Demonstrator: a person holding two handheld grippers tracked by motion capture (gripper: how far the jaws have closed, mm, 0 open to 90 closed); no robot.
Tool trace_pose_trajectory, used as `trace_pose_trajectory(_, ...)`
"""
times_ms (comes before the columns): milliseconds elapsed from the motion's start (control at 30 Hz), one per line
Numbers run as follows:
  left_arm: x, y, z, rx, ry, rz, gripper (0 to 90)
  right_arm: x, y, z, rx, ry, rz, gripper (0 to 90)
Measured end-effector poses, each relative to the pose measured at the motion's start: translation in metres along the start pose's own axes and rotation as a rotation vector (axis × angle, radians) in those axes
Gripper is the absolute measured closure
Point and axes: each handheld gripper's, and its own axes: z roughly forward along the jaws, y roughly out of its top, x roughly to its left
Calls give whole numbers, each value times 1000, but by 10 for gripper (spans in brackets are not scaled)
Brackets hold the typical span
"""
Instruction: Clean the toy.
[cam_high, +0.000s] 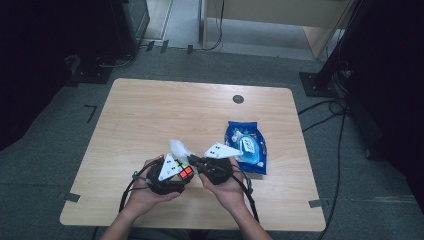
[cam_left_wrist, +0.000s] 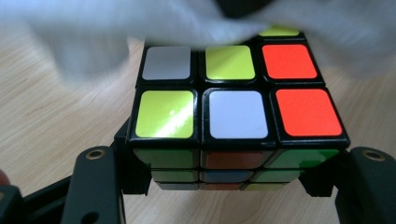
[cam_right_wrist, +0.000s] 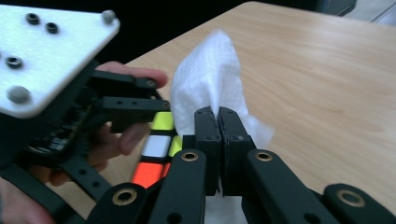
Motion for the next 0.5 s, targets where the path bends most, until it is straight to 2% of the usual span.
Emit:
trace_pose_trajectory(67,2,0,0,-1,3,-15,339,6,-2,3,10,19,8,892)
trace_pose_trajectory(167,5,0,-2,-20,-2,-41,340,19,-3,6,12,61,-17,893)
trace_pose_trajectory(267,6,-1,-3,-26,-6,-42,340,27,-3,5,12,52,-70,893)
trace_pose_trajectory(333,5,-1,-3,-20,-1,-35,340,23,-2,4,11,43,-64,893)
trace_pose_trajectory(500,2,-1,-3,-16,-6,-22,340,3,-4,-1,-3,-33,-17,893)
